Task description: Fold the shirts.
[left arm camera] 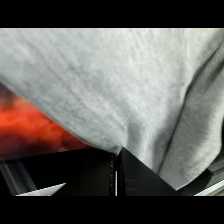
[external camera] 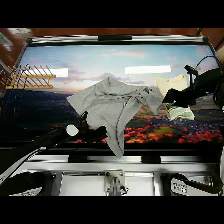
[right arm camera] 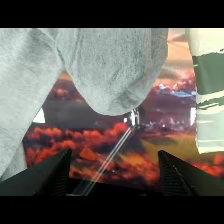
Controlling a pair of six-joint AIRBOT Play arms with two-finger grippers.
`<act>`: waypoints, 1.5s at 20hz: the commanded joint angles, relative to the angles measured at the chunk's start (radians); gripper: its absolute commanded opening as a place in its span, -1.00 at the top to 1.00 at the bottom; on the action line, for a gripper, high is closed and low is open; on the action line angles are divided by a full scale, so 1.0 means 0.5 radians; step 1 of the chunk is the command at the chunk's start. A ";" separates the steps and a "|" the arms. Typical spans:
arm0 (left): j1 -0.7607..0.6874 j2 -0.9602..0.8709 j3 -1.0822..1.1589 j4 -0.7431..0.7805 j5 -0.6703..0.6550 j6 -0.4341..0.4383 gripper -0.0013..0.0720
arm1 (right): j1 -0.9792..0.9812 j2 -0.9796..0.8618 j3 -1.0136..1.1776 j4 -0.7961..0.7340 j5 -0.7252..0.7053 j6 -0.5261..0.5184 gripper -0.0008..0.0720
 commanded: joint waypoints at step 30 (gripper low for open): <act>1.758 1.225 2.426 0.716 -1.442 0.426 0.87 | 0.085 1.511 0.822 0.047 1.311 -0.176 0.81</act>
